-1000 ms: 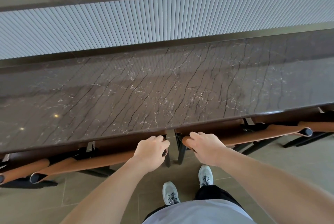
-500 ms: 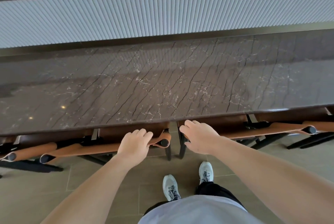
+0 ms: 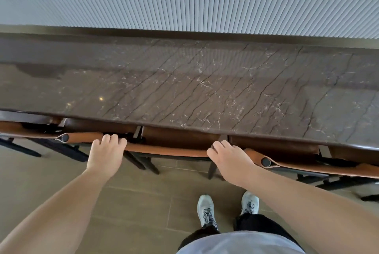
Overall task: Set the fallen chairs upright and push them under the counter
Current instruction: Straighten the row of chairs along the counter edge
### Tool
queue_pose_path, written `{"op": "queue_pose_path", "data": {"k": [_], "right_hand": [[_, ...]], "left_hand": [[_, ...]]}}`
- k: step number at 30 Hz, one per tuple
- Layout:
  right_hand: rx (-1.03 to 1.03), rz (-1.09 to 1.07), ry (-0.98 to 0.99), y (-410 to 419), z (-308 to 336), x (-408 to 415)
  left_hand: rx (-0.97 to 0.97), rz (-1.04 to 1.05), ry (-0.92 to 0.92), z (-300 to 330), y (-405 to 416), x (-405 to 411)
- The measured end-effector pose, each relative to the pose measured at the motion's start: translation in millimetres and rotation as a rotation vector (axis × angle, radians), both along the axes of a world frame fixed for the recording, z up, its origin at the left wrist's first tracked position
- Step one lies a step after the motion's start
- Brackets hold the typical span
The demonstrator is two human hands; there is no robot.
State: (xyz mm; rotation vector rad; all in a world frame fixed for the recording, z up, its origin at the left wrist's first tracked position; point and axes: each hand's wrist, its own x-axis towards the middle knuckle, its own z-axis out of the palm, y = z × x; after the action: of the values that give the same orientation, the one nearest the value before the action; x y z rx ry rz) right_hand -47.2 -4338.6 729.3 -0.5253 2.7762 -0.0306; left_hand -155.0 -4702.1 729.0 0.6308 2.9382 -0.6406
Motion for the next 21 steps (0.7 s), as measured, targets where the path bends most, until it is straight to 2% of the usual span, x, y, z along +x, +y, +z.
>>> {"op": "queue_pose_path", "data": {"k": [4,9,21], "right_hand": [[0.029,-0.011,-0.031,-3.4,-2.6,-5.6],[0.068,-0.052,-0.077,-8.7,-4.8,-11.0],[0.121,-0.072,-0.135,-17.6,1.0,-18.8]], "left_hand": [[-0.075,0.105,-0.046,-1.3,-11.0,-12.2],[-0.178,0.065,-0.121,-1.3,-16.7,-22.8],[-0.154,0.083,-0.104,-0.1,-16.9,-23.4]]}}
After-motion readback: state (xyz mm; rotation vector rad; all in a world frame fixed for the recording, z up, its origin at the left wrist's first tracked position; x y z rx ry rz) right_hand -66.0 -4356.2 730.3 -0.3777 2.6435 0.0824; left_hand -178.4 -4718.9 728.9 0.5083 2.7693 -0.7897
